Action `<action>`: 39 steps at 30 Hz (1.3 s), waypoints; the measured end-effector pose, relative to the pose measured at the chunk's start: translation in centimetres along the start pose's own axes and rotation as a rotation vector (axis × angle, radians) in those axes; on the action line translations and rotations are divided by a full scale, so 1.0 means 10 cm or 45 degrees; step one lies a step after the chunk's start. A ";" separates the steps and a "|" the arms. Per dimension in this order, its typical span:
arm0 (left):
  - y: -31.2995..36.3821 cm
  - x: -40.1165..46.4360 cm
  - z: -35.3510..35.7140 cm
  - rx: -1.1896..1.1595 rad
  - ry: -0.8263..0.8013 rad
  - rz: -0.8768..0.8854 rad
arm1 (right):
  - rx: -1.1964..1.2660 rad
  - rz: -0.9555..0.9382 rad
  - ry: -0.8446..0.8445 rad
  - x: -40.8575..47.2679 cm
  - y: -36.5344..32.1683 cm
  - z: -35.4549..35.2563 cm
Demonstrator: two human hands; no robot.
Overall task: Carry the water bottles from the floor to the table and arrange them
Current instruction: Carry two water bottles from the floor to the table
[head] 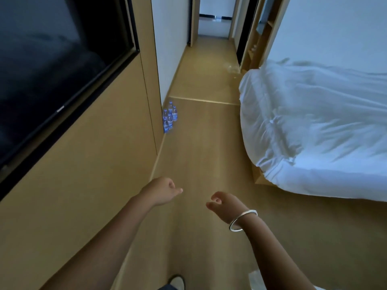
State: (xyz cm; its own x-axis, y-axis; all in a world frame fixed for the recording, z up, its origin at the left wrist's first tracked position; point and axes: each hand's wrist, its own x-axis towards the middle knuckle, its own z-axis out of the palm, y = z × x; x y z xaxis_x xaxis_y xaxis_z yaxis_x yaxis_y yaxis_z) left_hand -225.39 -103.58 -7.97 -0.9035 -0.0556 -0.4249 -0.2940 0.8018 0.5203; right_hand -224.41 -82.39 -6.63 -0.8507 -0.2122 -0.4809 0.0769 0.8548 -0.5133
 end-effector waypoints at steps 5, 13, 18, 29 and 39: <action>0.00 0.65 -0.29 0.019 -0.038 -0.039 | 0.028 0.003 -0.071 0.68 -0.23 -0.14; 0.19 1.80 -0.47 0.041 -0.086 -0.103 | 0.009 0.017 -0.120 1.81 -0.18 -0.68; 0.67 2.68 -0.66 -0.005 -0.064 -0.121 | 0.003 0.005 -0.154 2.64 -0.05 -1.30; 1.39 4.23 -1.05 -0.077 0.011 -0.206 | -0.037 -0.043 -0.138 4.29 0.04 -2.59; 1.27 5.30 -1.29 -0.130 -0.015 -0.235 | -0.129 -0.038 -0.273 5.41 -0.08 -2.80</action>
State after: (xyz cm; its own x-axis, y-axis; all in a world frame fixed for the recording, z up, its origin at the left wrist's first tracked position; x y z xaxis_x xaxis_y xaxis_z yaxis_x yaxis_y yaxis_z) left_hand -281.07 -104.05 -14.34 -0.8280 -0.1884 -0.5282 -0.4847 0.7140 0.5052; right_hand -285.08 -81.26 -12.32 -0.7209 -0.3246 -0.6123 -0.0085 0.8876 -0.4606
